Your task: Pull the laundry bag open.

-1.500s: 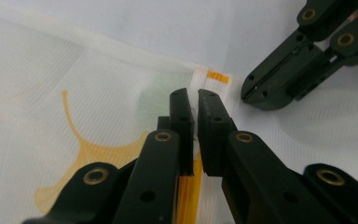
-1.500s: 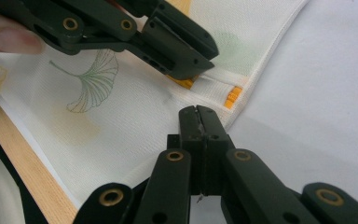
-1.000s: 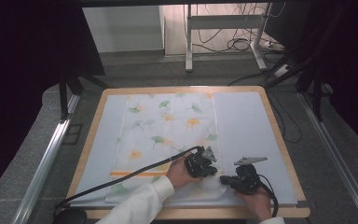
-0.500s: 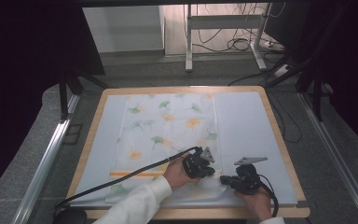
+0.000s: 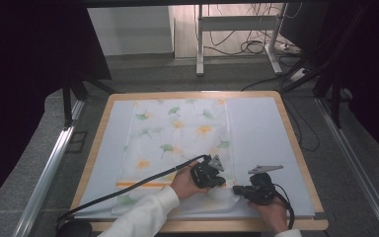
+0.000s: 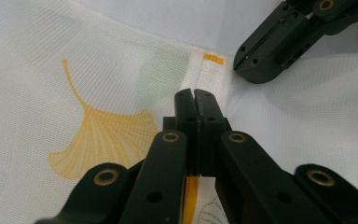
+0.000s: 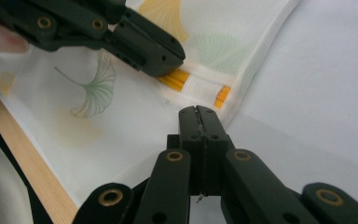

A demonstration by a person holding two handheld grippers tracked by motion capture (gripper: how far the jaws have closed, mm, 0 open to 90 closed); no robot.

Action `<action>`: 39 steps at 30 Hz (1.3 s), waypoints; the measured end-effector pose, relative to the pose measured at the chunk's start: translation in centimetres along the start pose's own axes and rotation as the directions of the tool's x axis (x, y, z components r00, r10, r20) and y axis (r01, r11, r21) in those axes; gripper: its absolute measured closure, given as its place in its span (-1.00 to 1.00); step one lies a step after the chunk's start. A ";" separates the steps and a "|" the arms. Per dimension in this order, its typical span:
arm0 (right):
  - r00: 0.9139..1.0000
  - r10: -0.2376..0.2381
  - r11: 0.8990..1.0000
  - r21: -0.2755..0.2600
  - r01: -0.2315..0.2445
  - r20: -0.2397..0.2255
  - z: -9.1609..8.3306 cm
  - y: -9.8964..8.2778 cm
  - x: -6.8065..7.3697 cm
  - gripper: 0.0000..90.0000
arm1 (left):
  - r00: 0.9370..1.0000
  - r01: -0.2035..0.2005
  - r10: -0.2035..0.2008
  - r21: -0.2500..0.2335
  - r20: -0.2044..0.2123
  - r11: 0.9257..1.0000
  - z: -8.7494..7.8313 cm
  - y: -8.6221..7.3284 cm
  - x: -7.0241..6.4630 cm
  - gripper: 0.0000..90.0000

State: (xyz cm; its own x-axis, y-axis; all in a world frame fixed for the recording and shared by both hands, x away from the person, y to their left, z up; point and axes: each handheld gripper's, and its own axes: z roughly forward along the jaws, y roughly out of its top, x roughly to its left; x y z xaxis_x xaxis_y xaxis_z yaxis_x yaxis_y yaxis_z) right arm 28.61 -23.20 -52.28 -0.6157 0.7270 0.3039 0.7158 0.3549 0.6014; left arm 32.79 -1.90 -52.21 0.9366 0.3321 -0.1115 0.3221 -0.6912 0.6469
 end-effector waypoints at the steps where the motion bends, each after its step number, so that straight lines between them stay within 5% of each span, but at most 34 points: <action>1: 1.000 0.002 1.000 -0.002 -0.002 0.009 0.0 0.2 0.0 0.99 | 1.000 -0.001 0.001 -0.002 -0.001 1.000 0.0 0.0 0.0 1.00; 3: 1.000 0.011 0.999 -0.038 -0.010 0.016 0.1 1.0 -0.1 0.99 | 1.000 0.000 0.000 -0.005 -0.002 1.000 0.1 0.0 0.0 1.00; 14: 0.999 0.023 1.000 -0.008 -0.023 0.038 1.4 2.0 -0.1 0.99 | 1.000 0.001 -0.001 0.000 -0.012 1.000 0.0 0.0 -0.1 1.00; 23: 0.998 0.055 0.998 -0.012 -0.055 0.006 1.4 1.8 -0.6 0.99 | 0.999 -0.015 0.016 0.019 -0.028 1.000 -0.3 -0.1 -0.1 1.00; 39: 0.999 0.052 0.999 -0.014 -0.052 0.000 1.3 1.7 -0.7 0.99 | 0.999 0.027 -0.027 0.020 -0.030 0.999 -1.9 -2.0 0.7 1.00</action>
State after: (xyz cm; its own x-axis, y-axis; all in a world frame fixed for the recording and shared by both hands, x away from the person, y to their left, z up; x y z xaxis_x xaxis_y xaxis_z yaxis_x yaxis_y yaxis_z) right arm 30.75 -22.34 -52.44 -0.5777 0.7444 0.3348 0.7423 0.3085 0.5949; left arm 32.55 0.89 -52.15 0.9233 0.3691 -0.1062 0.3501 -0.6949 0.6281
